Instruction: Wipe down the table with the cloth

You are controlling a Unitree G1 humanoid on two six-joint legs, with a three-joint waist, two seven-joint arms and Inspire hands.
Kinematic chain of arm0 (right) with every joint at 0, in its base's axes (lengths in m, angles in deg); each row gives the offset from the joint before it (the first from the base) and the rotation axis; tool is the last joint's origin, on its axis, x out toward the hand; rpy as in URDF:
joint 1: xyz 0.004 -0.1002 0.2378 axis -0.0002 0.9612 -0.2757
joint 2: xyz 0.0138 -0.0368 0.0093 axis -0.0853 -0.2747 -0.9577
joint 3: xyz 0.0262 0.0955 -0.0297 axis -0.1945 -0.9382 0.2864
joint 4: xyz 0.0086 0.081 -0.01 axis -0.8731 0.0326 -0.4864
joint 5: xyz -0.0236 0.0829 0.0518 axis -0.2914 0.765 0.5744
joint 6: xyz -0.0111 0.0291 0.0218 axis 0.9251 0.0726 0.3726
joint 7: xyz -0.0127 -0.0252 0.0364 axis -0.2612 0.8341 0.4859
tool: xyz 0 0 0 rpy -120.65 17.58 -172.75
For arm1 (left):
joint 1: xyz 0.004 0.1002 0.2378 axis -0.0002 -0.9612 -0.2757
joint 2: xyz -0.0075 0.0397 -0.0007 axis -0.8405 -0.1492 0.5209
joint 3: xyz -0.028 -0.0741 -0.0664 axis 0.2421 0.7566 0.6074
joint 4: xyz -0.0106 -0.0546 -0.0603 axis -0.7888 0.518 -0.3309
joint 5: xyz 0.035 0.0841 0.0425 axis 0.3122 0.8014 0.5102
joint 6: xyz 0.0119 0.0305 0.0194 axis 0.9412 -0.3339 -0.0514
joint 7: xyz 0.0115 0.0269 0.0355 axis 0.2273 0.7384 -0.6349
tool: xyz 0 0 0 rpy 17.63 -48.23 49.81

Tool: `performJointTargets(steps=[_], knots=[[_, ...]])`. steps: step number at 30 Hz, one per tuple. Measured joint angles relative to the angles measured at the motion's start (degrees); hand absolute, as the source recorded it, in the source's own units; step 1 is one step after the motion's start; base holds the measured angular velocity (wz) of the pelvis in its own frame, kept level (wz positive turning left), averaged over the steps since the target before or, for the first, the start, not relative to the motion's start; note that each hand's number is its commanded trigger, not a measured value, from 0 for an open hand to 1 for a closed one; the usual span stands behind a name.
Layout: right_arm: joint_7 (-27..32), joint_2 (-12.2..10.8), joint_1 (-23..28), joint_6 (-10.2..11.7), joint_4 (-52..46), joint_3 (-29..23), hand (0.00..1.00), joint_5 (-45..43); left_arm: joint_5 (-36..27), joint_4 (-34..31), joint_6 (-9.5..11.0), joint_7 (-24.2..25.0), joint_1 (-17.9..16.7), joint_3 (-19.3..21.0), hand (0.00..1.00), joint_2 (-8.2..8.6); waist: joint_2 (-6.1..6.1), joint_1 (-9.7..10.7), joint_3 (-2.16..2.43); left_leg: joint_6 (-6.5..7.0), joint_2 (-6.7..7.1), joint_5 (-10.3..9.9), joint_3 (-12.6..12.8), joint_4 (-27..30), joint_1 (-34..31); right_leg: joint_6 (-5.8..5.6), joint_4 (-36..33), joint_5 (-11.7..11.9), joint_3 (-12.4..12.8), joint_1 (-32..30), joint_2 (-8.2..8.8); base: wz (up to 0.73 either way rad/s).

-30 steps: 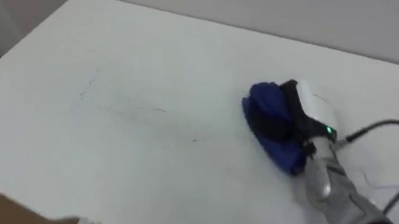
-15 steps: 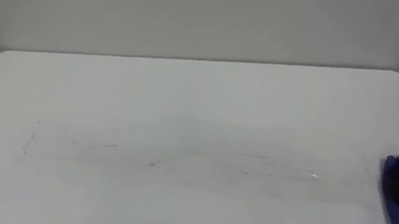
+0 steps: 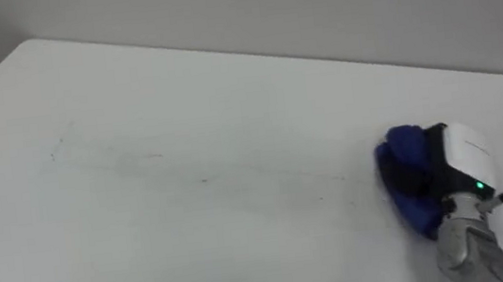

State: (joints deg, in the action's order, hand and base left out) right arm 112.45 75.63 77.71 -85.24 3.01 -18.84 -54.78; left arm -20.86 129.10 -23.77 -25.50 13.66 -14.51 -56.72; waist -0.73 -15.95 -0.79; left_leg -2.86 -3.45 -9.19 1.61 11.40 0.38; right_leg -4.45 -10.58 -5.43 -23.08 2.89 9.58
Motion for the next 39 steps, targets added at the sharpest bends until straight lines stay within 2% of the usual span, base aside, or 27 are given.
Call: performJointTargets(steps=[3, 5, 6, 7, 8, 9, 11, 16, 24, 27, 31, 35, 39], knots=[[-0.84, -1.73, -0.99, -0.40, -0.07, 1.39, 1.00, -0.22, 0.10, -0.38, -2.11, 1.08, -1.21, 0.03, 0.00, -0.21, -0.32, -0.95, 0.21, 0.34, 0.28, 0.01, -0.59, 0.01, 0.01, -0.43, 0.15, -0.35, -0.84, 0.43, 0.23, 0.14], [-0.75, -2.27, -0.56, 0.61, 0.35, 1.52, 1.00, -0.16, 0.10, -0.39, -2.46, 1.17, -1.15, 0.02, 0.00, -0.30, -0.86, -0.10, 0.05, 0.35, 0.26, -0.25, -1.16, -0.04, 0.26, -0.61, 0.09, -0.46, -1.86, 1.13, 0.22, 0.12], [-0.74, -2.37, -0.46, 0.92, 0.48, 1.60, 0.95, -0.16, 0.11, -0.40, -2.46, 1.17, -0.97, -0.03, 0.00, -0.29, -0.97, 0.04, 0.11, 0.33, 0.25, -0.32, -1.22, -0.08, 0.33, -0.63, 0.10, -0.47, -2.28, 1.21, 0.22, 0.07], [-0.59, -2.71, -0.39, 1.30, 0.79, 1.77, 0.73, -0.15, 0.07, -0.40, -2.46, 1.16, -0.64, -0.39, 0.00, -0.26, -1.08, 0.24, 0.11, 0.32, 0.24, -0.44, -1.21, -0.11, 0.45, -0.64, 0.11, -0.47, -2.38, 1.31, 0.19, 0.00], [-0.19, -3.16, -0.21, 1.52, 1.49, 1.76, 0.31, 0.16, -0.02, -0.41, -2.39, 1.10, 0.09, -0.74, 0.00, -0.27, -1.07, 0.62, 0.11, 0.37, 0.24, -0.52, -1.20, -0.12, 0.54, -0.64, 0.11, -0.47, -2.42, 1.43, 0.20, 0.00], [0.01, -3.43, -0.34, 1.71, 2.00, 1.76, 0.00, 0.28, -0.06, -0.42, -2.35, 1.03, 0.49, -0.75, 0.00, -0.28, -1.07, 0.83, 0.11, 0.37, 0.23, -0.56, -1.18, -0.16, 0.66, -0.64, 0.12, -0.47, -2.42, 1.55, 0.20, 0.00], [0.39, -4.27, -0.34, 1.85, 2.80, 1.68, 0.00, 0.31, -0.25, -0.43, -2.04, 0.69, 2.11, -0.79, 0.00, -0.28, -1.03, 1.47, 0.12, 0.36, 0.22, -0.88, -1.06, -0.33, 1.22, -0.68, 0.18, -0.50, -2.44, 2.06, 0.21, -0.04], [1.52, -4.00, 0.41, 2.04, 4.06, 1.09, 0.00, 0.14, -0.09, -0.45, -1.77, -0.45, 4.45, -0.80, 0.00, -0.23, -1.05, 1.67, 0.22, 0.40, 0.23, -0.95, -0.73, -0.47, 1.37, -0.68, 0.22, -0.49, -2.13, 1.90, 0.20, -0.03], [5.12, -3.25, 3.22, 4.75, 4.77, 0.87, 0.00, -5.07, 0.07, -0.38, -1.12, -0.46, 4.43, -0.68, 0.00, -0.21, 0.10, 2.16, 1.19, 0.51, 0.30, -0.98, -0.05, -1.67, 3.40, -0.83, 0.90, -0.43, -1.85, 3.34, 0.19, -0.03], [6.29, -3.26, 4.31, 6.77, 4.31, 0.62, 0.00, -7.19, 0.04, -0.40, -0.60, -0.47, 4.30, -0.61, 0.00, -0.20, 0.38, 3.45, 1.37, 0.50, 0.32, -0.98, -0.02, -1.66, 3.39, -0.92, 0.99, -0.49, -1.73, 3.41, 0.18, 0.00], [6.33, -3.31, 8.58, 8.51, -0.77, 0.58, 0.00, -6.98, -0.05, -2.24, -0.47, -0.53, 4.06, -0.60, 0.00, -0.22, 0.41, 5.59, 1.48, 0.51, 0.33, -0.98, 0.06, -1.65, 3.44, -0.94, 0.99, -0.50, -1.51, 3.46, 0.19, -0.02], [4.98, -3.31, 11.42, 11.03, -3.92, 0.57, 0.00, -6.26, -0.24, -1.98, 1.98, -0.42, 4.26, -0.62, 0.00, -0.15, 0.62, 6.62, 1.54, 0.56, 0.33, -1.01, 1.72, -2.14, 4.98, -1.03, 0.84, -0.56, 0.38, 3.71, 0.19, -0.19], [1.91, -3.31, 11.55, 11.87, -5.00, -0.91, 0.00, -6.14, -1.32, -1.16, 3.11, -0.23, 4.22, -0.59, 0.00, -0.15, 0.45, 8.67, 1.49, 0.58, 0.34, -1.01, 2.18, -2.17, 5.19, -1.09, 0.82, -0.62, 1.56, 3.60, 0.17, -0.09]])
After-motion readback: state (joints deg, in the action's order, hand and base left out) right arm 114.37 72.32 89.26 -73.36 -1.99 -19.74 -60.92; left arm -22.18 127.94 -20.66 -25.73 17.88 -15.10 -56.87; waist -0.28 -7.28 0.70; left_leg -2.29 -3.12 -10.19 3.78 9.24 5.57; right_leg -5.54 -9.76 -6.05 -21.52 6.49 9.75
